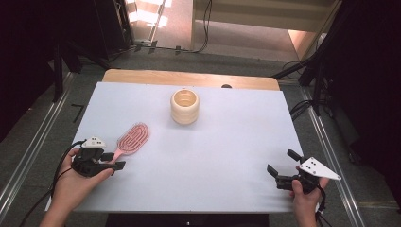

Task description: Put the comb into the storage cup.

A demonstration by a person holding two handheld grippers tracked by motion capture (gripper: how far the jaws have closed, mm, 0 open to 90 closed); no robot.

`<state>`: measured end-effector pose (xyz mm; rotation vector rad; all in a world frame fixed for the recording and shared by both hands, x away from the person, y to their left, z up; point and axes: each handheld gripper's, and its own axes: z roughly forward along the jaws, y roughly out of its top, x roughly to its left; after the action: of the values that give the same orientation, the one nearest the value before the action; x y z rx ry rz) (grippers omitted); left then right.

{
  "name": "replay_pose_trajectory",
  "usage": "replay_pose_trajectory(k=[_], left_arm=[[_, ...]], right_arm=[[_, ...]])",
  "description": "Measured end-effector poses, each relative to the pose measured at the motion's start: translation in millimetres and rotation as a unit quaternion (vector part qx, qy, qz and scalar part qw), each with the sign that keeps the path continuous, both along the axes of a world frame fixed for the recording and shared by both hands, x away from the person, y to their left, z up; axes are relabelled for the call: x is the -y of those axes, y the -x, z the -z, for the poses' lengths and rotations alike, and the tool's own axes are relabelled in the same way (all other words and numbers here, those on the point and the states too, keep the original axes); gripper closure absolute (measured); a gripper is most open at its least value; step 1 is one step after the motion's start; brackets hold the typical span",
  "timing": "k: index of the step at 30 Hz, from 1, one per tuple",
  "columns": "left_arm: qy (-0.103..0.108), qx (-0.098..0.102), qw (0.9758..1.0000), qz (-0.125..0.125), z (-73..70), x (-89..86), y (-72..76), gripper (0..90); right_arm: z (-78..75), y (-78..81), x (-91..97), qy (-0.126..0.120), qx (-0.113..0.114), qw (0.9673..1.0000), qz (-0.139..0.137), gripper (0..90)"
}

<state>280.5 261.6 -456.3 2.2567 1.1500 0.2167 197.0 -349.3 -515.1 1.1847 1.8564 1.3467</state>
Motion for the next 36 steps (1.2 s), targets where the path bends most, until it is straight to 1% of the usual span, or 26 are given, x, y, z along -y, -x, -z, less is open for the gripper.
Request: replay_pose_trajectory(k=[1, 2, 3, 5, 6, 7, 9, 10, 11, 12, 13, 15, 18, 19, 20, 24, 26, 27, 28, 29, 30, 32, 33, 34, 35, 36], left_arm=[[-0.011, -0.002, 0.9999, -0.002, -1.0, 0.9, -4.3, 38.5], [-0.013, -0.004, 0.9999, -0.004, -1.2, 1.2, -6.5, 36.4], [-0.021, -0.009, 0.9997, -0.005, -1.4, 1.3, -8.9, 34.3], [-0.037, -0.017, 0.9991, -0.012, -0.1, 2.0, -13.9, 24.6], [-0.039, -0.021, 0.9989, -0.014, 0.9, 1.9, -16.3, 20.9], [-0.040, -0.028, 0.9987, -0.012, 1.4, 1.6, -18.6, 20.2], [-0.042, -0.031, 0.9985, -0.013, 2.1, 1.4, -20.7, 19.8], [-0.047, -0.039, 0.9980, -0.016, 3.3, 1.5, -24.8, 15.3], [-0.048, -0.045, 0.9978, -0.013, 3.8, 1.5, -27.0, 14.5], [-0.048, -0.045, 0.9978, -0.013, 3.8, 1.5, -27.0, 11.2], [-0.056, -0.045, 0.9973, -0.016, 3.8, 2.0, -28.9, 7.3], [-0.063, -0.052, 0.9964, -0.021, 3.5, 3.0, -34.7, 0.0], [-0.070, -0.065, 0.9953, -0.015, 4.4, 4.6, -39.6, 0.0], [-0.075, -0.064, 0.9950, -0.017, 5.1, 5.5, -40.6, 0.6], [-0.077, -0.068, 0.9947, -0.012, 5.8, 6.1, -41.5, 4.2], [-0.083, -0.074, 0.9938, -0.004, 9.5, 9.1, -43.8, 21.2], [-0.086, -0.075, 0.9934, -0.007, 10.6, 9.7, -45.0, 29.2], [-0.086, -0.075, 0.9934, -0.007, 10.6, 9.7, -45.0, 35.5], [-0.085, -0.078, 0.9933, -0.006, 10.9, 9.4, -45.5, 35.5], [-0.082, -0.080, 0.9934, -0.003, 11.5, 9.3, -45.9, 42.2], [-0.086, -0.079, 0.9931, 0.002, 12.0, 10.1, -45.7, 49.6], [-0.091, -0.081, 0.9925, 0.008, 11.3, 10.7, -45.9, 55.2], [-0.091, -0.080, 0.9926, 0.005, 11.5, 11.6, -46.0, 56.5], [-0.098, -0.080, 0.9919, 0.006, 11.1, 12.0, -46.6, 58.4], [-0.098, -0.080, 0.9919, 0.006, 11.1, 12.0, -46.6, 60.1], [-0.103, -0.081, 0.9913, 0.009, 10.8, 12.4, -47.5, 60.1]], right_arm=[[0.1, -0.1, 0.1, 0.001, 0.001, 1.0000, -0.001, 0.0], [0.1, -0.2, 0.0, 0.000, 0.001, 1.0000, -0.002, 0.0], [0.1, -0.2, 0.0, 0.000, 0.001, 1.0000, -0.001, 0.0], [0.0, -0.2, 0.0, 0.000, 0.001, 1.0000, -0.001, 0.0], [0.1, -0.1, 0.2, 0.001, 0.001, 1.0000, 0.000, 0.0], [0.0, -0.1, 0.1, 0.000, 0.001, 1.0000, 0.000, 0.0], [0.0, -0.1, 0.3, 0.001, 0.001, 1.0000, -0.001, 0.0], [0.0, 0.0, 0.3, 0.001, 0.001, 1.0000, -0.001, 0.0], [0.0, 0.0, 0.2, 0.001, 0.001, 1.0000, -0.002, 0.0], [0.0, 0.0, 0.2, 0.001, 0.001, 1.0000, -0.002, 0.0], [0.0, 0.0, 0.2, 0.001, 0.001, 1.0000, -0.002, 0.0], [0.0, -0.1, 0.1, 0.001, 0.001, 1.0000, -0.002, 0.0], [0.1, -0.3, 0.0, 0.002, 0.002, 1.0000, -0.002, 0.0], [0.1, -0.2, -0.1, 0.002, 0.001, 1.0000, -0.002, 0.0], [0.1, -0.1, -0.1, 0.002, 0.001, 1.0000, -0.002, 0.0], [0.0, 0.0, -0.1, 0.001, 0.001, 1.0000, -0.002, 0.0], [0.0, -0.1, -0.1, 0.002, 0.001, 1.0000, -0.002, 0.0], [0.0, -0.1, -0.1, 0.002, 0.001, 1.0000, -0.002, 0.0], [0.0, 0.0, -0.2, 0.002, 0.001, 1.0000, -0.002, 0.0], [0.0, 0.0, -0.2, 0.001, 0.001, 1.0000, -0.002, 0.0], [0.1, -0.1, -0.1, 0.002, 0.001, 1.0000, -0.003, 0.0], [0.0, 0.0, -0.1, 0.002, 0.001, 1.0000, -0.003, 0.0], [0.0, 0.0, -0.2, 0.002, 0.001, 1.0000, -0.003, 0.0], [0.0, 0.0, -0.3, 0.002, 0.001, 1.0000, -0.002, 0.0], [0.0, 0.0, -0.3, 0.002, 0.001, 1.0000, -0.002, 0.0], [0.0, -0.1, -0.3, 0.002, 0.001, 1.0000, -0.003, 0.0]])
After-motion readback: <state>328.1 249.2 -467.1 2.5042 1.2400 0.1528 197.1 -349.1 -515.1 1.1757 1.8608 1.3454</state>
